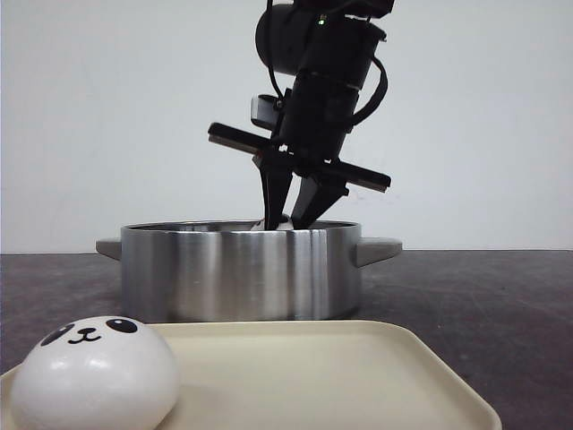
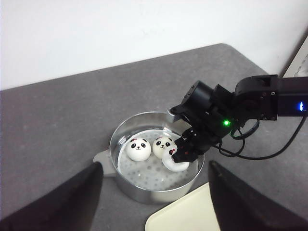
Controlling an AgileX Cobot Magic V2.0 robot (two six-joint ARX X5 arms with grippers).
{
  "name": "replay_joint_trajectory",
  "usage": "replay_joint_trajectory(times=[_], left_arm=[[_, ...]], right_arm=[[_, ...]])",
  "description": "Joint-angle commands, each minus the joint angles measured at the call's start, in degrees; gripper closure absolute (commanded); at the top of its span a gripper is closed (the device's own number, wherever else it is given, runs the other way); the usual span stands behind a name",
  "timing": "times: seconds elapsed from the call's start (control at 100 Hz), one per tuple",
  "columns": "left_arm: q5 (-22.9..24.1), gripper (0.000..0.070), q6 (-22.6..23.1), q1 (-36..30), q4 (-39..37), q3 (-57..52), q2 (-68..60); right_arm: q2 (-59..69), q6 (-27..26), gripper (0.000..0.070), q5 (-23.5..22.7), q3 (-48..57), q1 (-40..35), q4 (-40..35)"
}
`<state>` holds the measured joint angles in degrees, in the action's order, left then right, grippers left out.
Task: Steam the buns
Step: 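Lower the held bun into the pot beside the others and release, then lift the right gripper away from the pot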
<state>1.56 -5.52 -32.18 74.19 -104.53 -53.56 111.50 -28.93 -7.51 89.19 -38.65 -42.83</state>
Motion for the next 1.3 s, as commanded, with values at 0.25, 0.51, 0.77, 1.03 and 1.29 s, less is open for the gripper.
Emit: replay_joint_trajectory(times=[0.25,0.51,0.77,1.03,1.29], left_arm=[[0.2,0.0306,0.35,-0.46,-0.31,-1.05,-0.37],[0.2,0.0306,0.31,-0.46,-0.28,-1.05,-0.42],[0.2,0.0306,-0.07,-0.46,1.4,-1.03,-0.7],[0.2,0.0306,-0.2,-0.46,2.58,-1.03,-0.83],[0.17,0.0306,-0.35,-0.46,2.69,-1.03,-0.85]], right_arm=[[1.33,-1.11,0.0401,-0.44,0.92,0.28,-1.84],[1.31,-1.09,0.0257,-0.74,0.92,0.66,-3.13],[1.29,-1.09,0.0254,-1.57,0.94,0.96,-4.09],[1.2,-0.61,0.0168,-1.55,0.94,1.29,-5.7],[1.01,1.77,0.0001,-1.29,3.5,1.73,-7.26]])
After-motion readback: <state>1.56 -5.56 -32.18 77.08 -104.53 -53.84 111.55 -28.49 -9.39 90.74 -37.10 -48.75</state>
